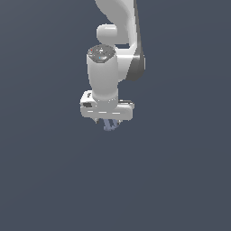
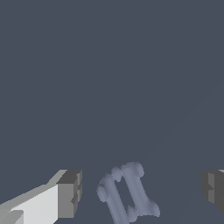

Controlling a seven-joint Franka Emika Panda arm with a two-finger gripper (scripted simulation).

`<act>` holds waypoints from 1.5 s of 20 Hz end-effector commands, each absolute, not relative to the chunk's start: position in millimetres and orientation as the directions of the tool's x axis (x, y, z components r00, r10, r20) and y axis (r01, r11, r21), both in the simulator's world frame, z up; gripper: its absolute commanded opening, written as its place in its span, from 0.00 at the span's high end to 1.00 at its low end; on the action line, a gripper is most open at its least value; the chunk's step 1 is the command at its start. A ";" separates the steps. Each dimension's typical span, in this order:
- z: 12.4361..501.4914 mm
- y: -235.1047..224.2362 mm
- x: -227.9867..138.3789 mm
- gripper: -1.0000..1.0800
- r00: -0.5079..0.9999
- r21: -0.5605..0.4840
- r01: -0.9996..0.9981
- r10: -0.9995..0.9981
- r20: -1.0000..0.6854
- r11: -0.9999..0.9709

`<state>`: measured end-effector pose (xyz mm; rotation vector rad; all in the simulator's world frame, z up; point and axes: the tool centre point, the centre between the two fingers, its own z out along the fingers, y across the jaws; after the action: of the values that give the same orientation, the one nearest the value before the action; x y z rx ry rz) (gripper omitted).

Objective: Pick up the object and move it to a goal position.

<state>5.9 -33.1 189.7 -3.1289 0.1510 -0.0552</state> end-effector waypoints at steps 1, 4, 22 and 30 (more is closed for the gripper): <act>186.8 -32.6 4.0 0.04 0.995 -0.010 -0.089 -0.089 0.033 -0.996; 179.9 -33.2 -1.1 0.04 0.997 -0.008 -0.071 -0.071 0.032 -0.997; 91.3 -32.0 -90.1 0.04 0.978 0.003 0.207 0.207 0.006 -0.978; 74.3 -30.2 -114.7 0.04 0.962 0.000 0.273 0.273 0.000 -0.962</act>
<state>-111.5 -30.5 76.2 -3.1140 -0.4182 -0.0005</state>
